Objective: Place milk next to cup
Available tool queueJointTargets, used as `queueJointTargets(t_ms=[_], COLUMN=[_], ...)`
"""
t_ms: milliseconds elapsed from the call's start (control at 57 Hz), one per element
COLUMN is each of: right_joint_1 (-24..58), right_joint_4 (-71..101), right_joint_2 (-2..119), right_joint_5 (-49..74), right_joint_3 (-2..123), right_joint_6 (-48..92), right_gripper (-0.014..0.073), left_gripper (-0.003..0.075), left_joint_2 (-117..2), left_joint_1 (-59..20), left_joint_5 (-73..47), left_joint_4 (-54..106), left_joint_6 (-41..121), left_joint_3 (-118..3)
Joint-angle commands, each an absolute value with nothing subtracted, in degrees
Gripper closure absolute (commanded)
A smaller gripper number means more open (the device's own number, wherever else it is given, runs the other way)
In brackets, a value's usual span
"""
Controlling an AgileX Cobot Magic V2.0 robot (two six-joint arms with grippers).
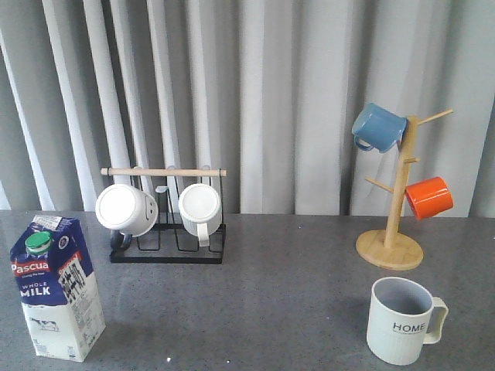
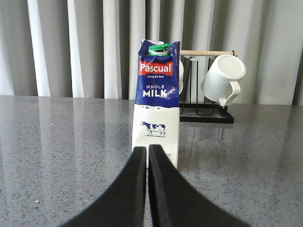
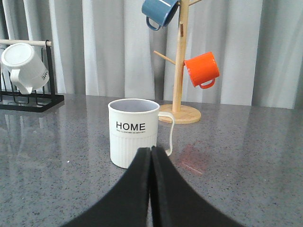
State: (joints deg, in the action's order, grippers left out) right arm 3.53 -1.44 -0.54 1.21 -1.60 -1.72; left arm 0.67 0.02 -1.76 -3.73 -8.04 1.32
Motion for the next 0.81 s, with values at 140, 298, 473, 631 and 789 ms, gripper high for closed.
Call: queueJointTargets(t_ms=[140, 298, 473, 631, 789], right_joint_1=[3.2, 3.2, 3.2, 3.2, 3.2], right_joint_4=[-1.9, -1.9, -1.9, -1.9, -1.9], right_joint_2=[-1.4, -1.4, -1.4, -1.4, -1.4], right_joint_5=[-2.9, -2.9, -2.9, -2.9, -2.9], right_joint_3=[-2.2, -2.2, -2.2, -2.2, -2.2], right_joint_6=[-1.4, -1.4, -1.4, -1.4, -1.4], right_gripper=[0.0602, 0.0602, 0.0602, 0.0602, 0.0602], left_gripper=[0.0727, 0.0727, 0.0727, 0.0727, 0.0727], left_joint_2=[1.4, 1.4, 1.4, 1.4, 1.4], left_joint_1=[0.1, 0.1, 0.1, 0.1, 0.1], left_joint_5=[2.2, 2.2, 2.2, 4.6, 5.2], left_joint_4=[-3.6, -3.6, -3.6, -3.7, -3.7], left_joint_6=[-8.6, -8.6, -8.6, -6.9, -6.6], left_joint_3=[0.1, 0.1, 0.1, 0.1, 0.1])
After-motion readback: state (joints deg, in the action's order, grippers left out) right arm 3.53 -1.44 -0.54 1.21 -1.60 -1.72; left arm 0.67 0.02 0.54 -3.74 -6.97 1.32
